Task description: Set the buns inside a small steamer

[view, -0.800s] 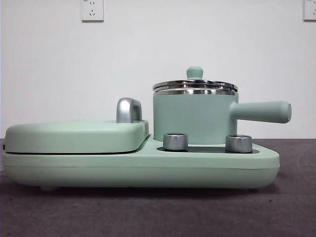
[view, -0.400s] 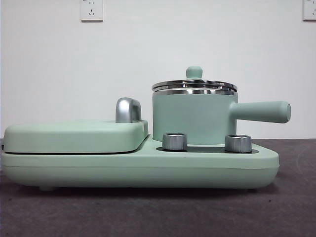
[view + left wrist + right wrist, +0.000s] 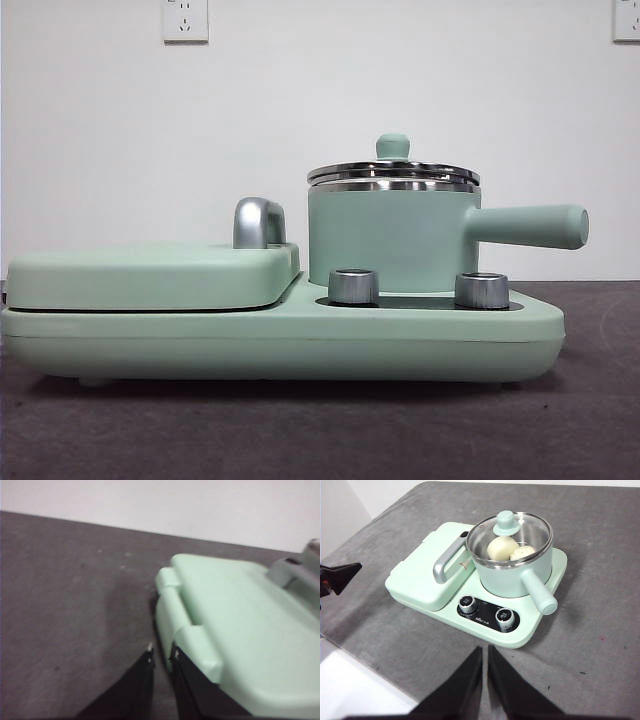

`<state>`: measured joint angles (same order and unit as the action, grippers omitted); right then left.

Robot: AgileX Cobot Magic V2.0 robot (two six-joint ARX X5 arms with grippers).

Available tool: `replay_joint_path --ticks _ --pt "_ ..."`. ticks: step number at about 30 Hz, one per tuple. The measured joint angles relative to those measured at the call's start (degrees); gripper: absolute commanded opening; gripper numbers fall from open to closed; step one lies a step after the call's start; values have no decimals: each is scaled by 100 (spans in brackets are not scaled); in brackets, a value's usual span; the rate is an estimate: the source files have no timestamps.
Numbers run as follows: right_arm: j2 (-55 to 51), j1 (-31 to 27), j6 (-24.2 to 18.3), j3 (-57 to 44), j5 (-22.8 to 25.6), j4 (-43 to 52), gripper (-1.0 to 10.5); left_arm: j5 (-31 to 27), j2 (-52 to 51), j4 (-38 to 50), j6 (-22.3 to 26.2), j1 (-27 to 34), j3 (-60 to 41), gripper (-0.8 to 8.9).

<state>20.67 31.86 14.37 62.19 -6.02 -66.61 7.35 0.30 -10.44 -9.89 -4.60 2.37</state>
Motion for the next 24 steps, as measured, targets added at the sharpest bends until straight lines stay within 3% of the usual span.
replay_joint_path --ticks 9,24 --pt "0 0 0 0 0 0 17 -713 0 7 20 9 -50 60" --pt "0 0 0 0 -2 0 16 -719 0 4 24 9 -50 59"
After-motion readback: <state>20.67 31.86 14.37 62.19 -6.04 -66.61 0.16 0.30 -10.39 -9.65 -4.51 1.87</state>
